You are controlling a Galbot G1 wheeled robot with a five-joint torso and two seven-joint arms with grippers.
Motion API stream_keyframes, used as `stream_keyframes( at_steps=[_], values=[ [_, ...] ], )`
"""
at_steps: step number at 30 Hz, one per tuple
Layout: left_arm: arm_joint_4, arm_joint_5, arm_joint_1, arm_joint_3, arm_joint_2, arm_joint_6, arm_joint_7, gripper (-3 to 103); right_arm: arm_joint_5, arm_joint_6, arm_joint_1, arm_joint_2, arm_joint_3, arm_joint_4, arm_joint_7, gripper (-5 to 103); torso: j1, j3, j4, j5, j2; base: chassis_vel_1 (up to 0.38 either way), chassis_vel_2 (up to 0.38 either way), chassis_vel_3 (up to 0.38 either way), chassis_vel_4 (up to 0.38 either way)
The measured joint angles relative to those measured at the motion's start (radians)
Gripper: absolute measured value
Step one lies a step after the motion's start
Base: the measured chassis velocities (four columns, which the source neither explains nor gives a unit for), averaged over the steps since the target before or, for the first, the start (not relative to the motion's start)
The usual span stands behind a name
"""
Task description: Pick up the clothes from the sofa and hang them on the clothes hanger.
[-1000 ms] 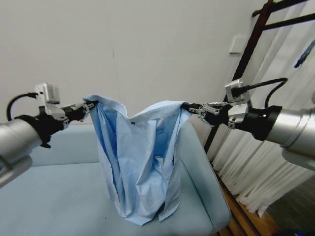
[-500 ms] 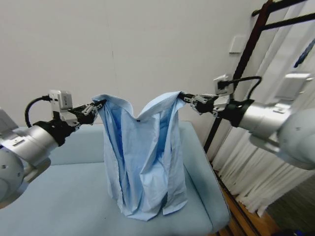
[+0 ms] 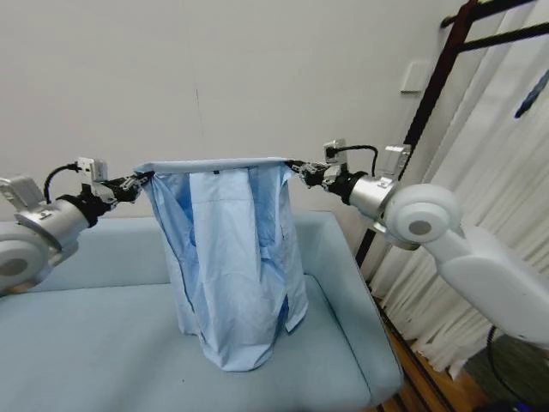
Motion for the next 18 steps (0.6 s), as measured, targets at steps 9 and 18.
stream_keyframes(
  at_steps=[9, 18],
  values=[
    [-0.222, 0.08, 0.049, -0.07, -0.167, 0.141, -0.129, 1, 0.099, -0.051, -0.075, -0.078, 0.085, 0.107, 0.061, 0, 0.0, 0.0, -0.0001, 0.0009, 0.0, 0.0, 0.0, 0.0, 0.0],
    [-0.268, 0.206, 0.065, 0.034, -0.28, 0.143, -0.139, 1, 0.083, -0.048, -0.295, -0.156, 0.172, 0.225, 0.062, 0, -0.001, 0.0, 0.0005, 0.0003, 0.0, 0.0, 0.0, 0.0, 0.0]
  ],
)
